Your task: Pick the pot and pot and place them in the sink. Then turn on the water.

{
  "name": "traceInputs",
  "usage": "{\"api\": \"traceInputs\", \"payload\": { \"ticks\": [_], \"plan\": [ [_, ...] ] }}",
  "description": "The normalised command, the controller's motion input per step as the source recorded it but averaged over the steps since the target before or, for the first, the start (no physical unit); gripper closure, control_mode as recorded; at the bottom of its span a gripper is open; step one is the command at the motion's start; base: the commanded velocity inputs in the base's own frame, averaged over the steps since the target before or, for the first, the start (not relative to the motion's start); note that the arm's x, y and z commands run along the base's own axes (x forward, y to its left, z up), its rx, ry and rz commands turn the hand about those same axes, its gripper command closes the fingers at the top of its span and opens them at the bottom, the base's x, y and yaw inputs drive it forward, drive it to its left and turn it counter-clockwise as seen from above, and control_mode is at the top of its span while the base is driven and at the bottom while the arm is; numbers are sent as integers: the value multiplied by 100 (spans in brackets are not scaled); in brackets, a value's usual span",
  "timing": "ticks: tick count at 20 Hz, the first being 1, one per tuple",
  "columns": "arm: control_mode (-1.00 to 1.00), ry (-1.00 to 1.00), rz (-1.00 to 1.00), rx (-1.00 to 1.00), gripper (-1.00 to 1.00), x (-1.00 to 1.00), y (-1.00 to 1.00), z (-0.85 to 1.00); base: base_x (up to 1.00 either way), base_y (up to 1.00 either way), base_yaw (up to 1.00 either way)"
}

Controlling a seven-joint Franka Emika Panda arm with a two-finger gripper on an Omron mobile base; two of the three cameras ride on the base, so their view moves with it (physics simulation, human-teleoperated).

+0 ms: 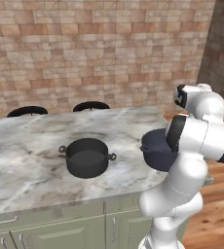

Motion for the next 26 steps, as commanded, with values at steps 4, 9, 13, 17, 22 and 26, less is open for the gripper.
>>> {"api": "traceInputs", "payload": {
  "ticks": [4, 9, 13, 17, 22, 26],
  "plan": [
    [-100, -12, 0, 33, 100, -50, -5, 37, 0, 0, 0],
    [-100, -17, 0, 30, 100, -66, -2, 52, 0, 0, 0],
    [-100, -1, 0, 13, 100, -82, 0, 91, 0, 0, 0],
    [-100, 0, 0, 6, 100, -21, 1, 85, 0, 0, 0],
    [-100, 0, -4, 1, 100, 15, 18, 52, 0, 0, 0],
    [-100, 1, -3, -5, 100, 2, 21, 10, 0, 0, 0]
  ]
}}
